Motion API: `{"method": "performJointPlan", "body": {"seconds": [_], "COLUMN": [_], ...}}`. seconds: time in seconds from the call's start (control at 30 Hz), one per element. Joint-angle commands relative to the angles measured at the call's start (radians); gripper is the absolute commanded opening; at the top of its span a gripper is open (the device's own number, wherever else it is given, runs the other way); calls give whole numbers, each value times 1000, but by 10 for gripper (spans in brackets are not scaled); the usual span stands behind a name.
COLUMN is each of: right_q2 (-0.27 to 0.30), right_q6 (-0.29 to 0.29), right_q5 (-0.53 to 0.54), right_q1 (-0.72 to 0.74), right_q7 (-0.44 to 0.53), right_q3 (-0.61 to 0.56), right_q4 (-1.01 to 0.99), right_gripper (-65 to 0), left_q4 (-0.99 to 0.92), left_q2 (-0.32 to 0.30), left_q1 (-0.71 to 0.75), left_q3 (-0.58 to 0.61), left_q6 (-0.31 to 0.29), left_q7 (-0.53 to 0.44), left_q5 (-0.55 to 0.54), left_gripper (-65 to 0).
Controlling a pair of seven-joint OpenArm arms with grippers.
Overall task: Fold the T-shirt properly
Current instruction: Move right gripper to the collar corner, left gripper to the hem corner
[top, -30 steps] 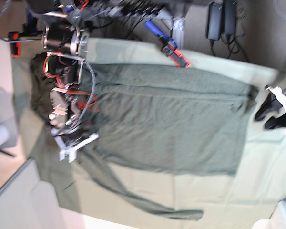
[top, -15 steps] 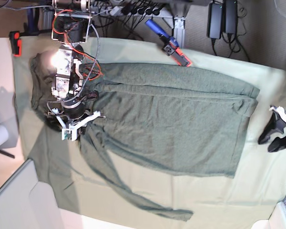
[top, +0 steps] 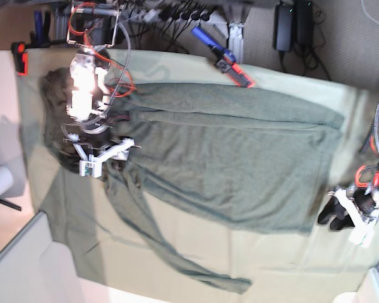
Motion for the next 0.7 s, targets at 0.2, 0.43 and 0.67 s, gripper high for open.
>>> {"method": "performJointPlan", "body": {"seconds": [0.2,0.43,0.67], "right_q2": [13,14,14], "right_q6": [-3,-3,-4], "right_q5": [0,0,0], "right_q1": [21,21,22], "right_q7": [0,-26,-30], "right_q3": [5,5,7], "right_q4": [19,19,27], "right_gripper": [-287,-288,-288], "left_q4": [-158,-253,-271], "left_q2": [59,84,61], "left_q1": [-127,-148,-167], "left_q3": [81,194,195], "left_q6": [-9,146,206], "left_q7": [-172,-276,-267], "left_q5": [186,309,308], "left_gripper": [-318,-318,-318]}}
